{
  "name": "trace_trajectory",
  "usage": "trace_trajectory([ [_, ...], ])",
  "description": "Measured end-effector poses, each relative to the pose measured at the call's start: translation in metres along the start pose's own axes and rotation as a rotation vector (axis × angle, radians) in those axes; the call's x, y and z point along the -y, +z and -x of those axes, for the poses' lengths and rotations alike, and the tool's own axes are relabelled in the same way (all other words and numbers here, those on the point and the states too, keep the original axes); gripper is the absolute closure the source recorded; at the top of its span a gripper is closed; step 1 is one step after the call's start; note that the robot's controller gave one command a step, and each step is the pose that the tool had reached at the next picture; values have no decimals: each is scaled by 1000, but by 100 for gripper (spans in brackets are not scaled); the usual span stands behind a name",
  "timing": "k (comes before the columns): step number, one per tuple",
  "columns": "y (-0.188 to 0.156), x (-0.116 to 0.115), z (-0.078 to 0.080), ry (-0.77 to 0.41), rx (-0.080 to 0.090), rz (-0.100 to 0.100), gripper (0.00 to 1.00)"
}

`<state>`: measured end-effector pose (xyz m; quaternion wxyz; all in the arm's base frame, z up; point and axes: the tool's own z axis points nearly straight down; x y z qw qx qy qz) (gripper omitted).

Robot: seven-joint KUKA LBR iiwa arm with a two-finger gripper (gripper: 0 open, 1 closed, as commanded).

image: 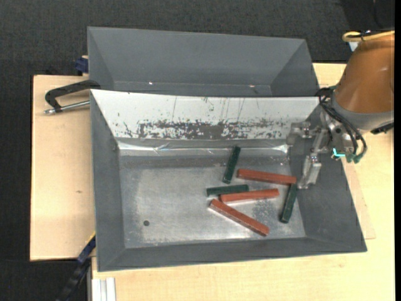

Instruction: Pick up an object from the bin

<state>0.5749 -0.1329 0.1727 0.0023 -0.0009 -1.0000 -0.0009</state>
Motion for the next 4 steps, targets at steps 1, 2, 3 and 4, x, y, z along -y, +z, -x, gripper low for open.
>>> trace_trajectory([
  [1, -4, 0, 2, -2, 7, -1, 0],
  [2, 37, -11, 7, -63, 13, -3, 0],
  [3, 99, -18, 15, -167, 11, -2, 100],
  [4, 98, -18, 15, -167, 11, -3, 100],
])
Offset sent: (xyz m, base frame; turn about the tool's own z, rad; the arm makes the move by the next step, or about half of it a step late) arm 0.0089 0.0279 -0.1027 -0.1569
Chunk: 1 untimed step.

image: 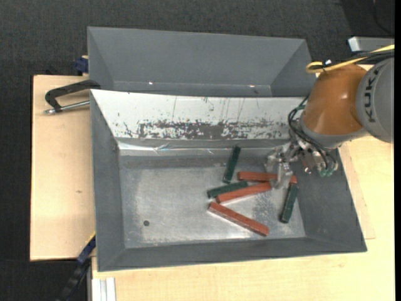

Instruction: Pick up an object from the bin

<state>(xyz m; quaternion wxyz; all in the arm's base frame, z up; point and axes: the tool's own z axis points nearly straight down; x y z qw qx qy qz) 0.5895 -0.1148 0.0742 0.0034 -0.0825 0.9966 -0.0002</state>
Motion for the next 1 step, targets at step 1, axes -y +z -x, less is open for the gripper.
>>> trace_trajectory([
  [1, 0, 0, 0, -1, 0, 0, 100],
])
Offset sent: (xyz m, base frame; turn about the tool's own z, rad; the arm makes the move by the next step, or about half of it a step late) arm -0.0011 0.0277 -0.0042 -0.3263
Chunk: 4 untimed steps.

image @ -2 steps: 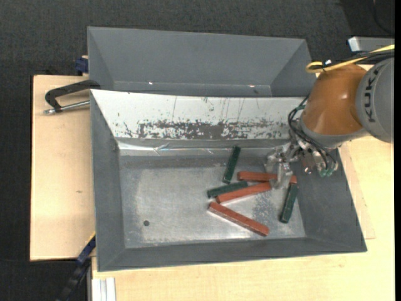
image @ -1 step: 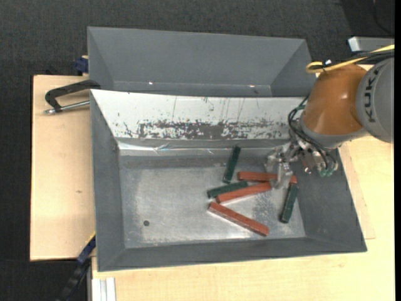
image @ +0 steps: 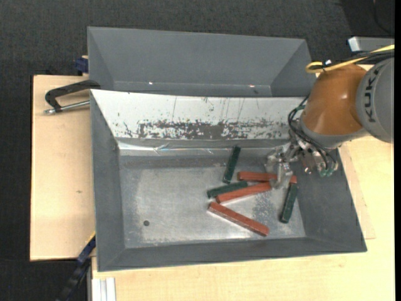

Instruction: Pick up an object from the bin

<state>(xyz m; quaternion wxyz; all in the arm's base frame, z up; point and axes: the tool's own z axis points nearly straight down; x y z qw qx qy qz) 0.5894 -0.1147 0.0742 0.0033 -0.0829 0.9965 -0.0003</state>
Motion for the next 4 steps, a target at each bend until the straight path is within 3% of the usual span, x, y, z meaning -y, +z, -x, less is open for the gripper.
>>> trace_trajectory([
  [1, -1, -26, 8, -324, 4, -4, 100],
  [3, -13, -29, 5, -321, -5, 2, 100],
  [4, -37, -41, 16, -334, -2, 2, 0],
])
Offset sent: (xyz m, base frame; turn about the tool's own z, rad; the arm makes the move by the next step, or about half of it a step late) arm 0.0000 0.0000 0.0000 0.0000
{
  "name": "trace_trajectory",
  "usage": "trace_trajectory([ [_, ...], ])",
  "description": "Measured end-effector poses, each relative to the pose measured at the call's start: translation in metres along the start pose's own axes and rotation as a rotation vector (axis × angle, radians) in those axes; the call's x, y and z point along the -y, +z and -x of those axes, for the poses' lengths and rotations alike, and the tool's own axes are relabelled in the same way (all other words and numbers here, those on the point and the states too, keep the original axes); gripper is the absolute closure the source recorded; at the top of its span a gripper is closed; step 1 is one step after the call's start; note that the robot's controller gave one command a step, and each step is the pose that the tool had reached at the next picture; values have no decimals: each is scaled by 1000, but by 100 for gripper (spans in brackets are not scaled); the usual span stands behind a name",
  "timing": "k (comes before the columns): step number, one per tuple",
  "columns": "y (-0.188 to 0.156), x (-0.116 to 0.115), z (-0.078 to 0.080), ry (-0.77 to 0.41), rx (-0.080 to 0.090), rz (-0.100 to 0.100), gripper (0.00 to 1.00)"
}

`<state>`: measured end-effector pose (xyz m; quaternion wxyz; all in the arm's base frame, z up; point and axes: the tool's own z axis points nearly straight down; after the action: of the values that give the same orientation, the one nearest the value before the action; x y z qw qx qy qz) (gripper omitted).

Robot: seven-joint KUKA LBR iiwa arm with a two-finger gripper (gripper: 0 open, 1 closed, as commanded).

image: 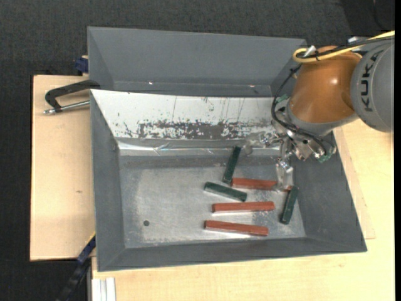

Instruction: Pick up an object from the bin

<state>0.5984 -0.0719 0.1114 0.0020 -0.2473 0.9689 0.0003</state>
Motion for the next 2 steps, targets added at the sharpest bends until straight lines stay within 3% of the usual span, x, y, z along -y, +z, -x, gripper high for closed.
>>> trace_trajectory([
  [1, 10, -3, 4, -4, -2, 2, 0],
  [2, 37, -26, -33, 83, 5, -3, 100],
])
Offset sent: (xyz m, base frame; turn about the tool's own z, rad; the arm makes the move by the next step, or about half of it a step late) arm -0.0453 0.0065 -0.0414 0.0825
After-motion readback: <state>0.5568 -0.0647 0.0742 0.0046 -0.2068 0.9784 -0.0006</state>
